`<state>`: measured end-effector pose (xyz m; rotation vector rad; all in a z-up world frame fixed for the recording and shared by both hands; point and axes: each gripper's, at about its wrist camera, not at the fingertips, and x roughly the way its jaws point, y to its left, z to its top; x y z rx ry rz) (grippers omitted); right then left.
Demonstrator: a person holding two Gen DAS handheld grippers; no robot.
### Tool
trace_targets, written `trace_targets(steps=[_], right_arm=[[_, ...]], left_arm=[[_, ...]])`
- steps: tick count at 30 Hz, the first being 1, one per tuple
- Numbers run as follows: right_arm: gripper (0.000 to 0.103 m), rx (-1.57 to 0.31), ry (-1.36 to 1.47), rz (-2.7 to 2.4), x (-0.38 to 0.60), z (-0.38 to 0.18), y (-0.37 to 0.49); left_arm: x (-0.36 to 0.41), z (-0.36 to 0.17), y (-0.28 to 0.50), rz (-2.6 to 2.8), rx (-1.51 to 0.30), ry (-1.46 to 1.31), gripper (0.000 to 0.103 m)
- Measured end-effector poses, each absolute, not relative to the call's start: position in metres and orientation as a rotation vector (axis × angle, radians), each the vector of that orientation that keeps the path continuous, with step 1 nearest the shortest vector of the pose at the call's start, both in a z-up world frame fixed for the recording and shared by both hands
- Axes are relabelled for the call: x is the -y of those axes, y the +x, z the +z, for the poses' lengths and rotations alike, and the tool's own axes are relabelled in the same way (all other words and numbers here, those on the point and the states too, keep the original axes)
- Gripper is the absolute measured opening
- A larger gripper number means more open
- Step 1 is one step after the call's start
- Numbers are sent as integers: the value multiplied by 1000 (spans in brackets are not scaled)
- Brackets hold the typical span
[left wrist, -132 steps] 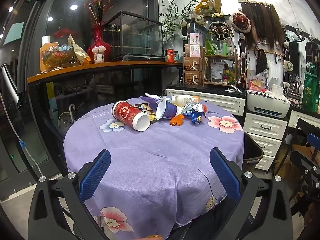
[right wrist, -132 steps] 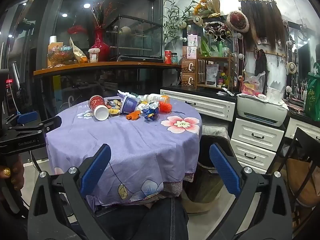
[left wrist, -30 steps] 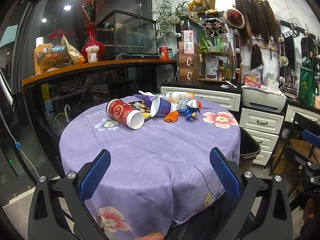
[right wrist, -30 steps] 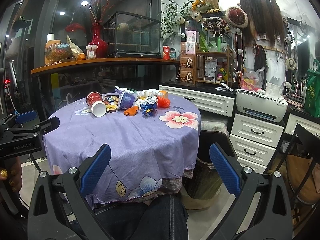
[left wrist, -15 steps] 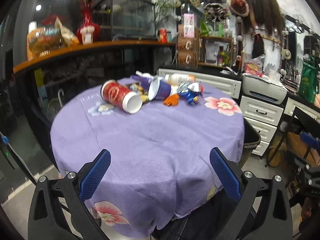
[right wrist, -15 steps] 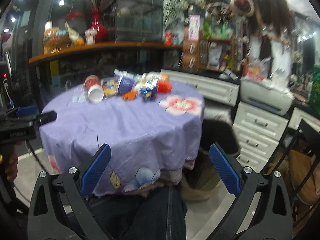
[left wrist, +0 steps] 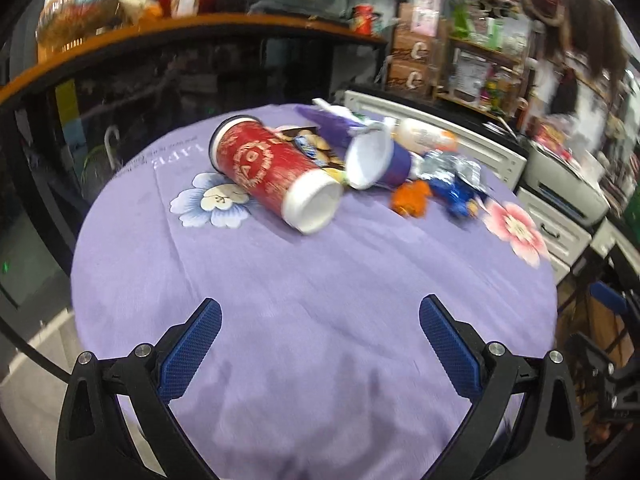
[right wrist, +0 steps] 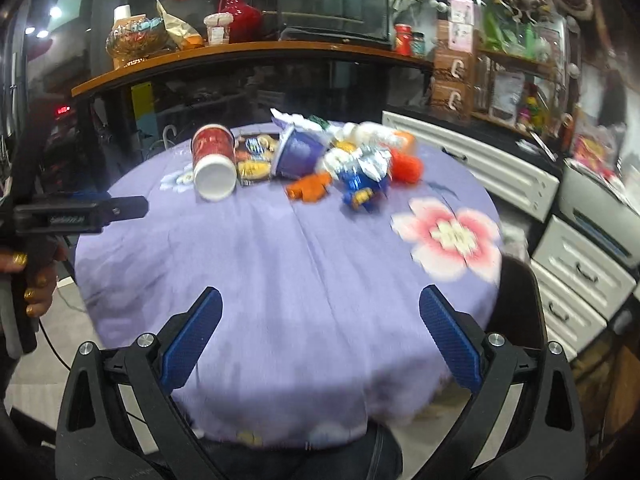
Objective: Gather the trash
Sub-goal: 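Reach the left tool to the red AGEE cup and close on it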
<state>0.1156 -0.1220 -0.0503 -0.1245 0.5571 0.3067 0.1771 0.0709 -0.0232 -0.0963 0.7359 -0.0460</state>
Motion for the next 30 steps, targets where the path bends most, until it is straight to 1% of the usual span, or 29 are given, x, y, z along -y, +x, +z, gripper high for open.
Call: trace_targets(steps=[3,6,11,13,15,20,30], right_arm=[[97,-555,-172,280,115,-46,144],[97,-572,-153,281,118,-45,161],[97,-565,-179,270,117,-45,170],[97,-556,-203,266,116,-46,168],[97,-553,-217,267,116,-47,168],[97,-551,-225,263,119,-50,167],[97,-585,-201,262,124,-54,181]], left_arm=[[-89,-14,210,-32,-776,-164,98],[-103,-5,247,4,-814,-202,98],[-121,-8,307,74,-900,-303,89],[-125,-10,328,117,-925,-322,83],[-130,-14,348,146,-955,-351,81],[-141,-24,382,151,-1027,-450,82],[-143,-36,412,183,-1103,-423,82]])
